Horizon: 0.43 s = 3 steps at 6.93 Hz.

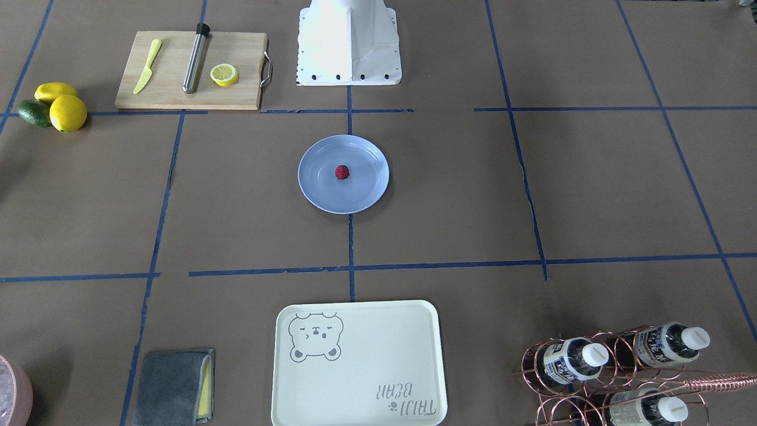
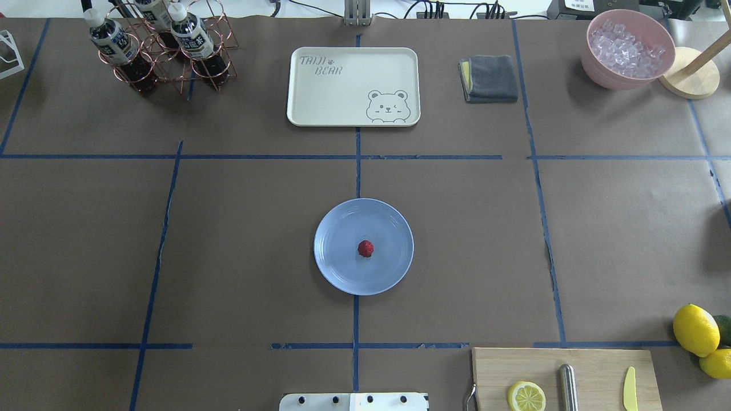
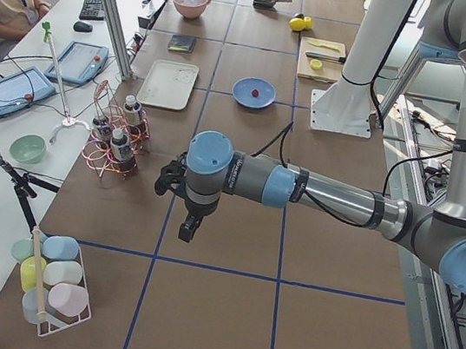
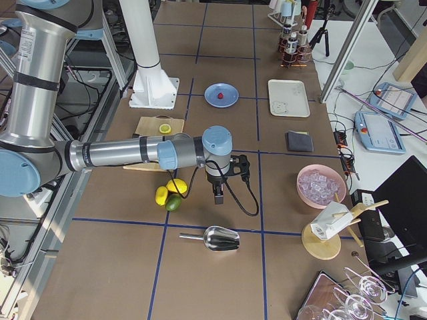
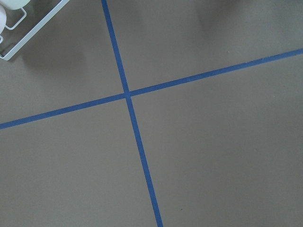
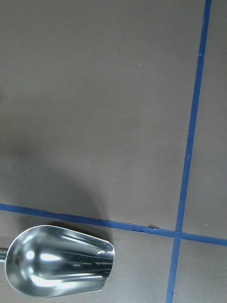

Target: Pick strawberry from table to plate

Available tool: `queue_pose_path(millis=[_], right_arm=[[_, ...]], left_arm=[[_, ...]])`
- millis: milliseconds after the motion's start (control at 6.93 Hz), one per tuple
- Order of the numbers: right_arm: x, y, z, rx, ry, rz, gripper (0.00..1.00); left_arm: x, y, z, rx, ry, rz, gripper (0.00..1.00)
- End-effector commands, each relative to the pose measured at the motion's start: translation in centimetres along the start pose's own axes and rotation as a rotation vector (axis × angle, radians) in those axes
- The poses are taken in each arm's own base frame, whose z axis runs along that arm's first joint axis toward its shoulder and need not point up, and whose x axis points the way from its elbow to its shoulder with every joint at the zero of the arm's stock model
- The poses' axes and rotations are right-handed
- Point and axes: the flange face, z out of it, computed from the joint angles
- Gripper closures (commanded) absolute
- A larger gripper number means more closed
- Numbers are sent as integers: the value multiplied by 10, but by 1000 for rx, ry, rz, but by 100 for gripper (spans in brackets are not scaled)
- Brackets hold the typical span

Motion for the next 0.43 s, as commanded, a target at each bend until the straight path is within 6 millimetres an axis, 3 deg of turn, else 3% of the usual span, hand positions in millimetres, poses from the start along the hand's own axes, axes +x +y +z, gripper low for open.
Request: queue_pose_path(millis=[0,288], right_arm=[[9,-10,-12,-9,6,1,0],[20,-8,-16,-13,12,-42,0]], left_arm=[[-6,1,6,-12,0,-9,0],[-7,2,7,-13,-2,-13,0]])
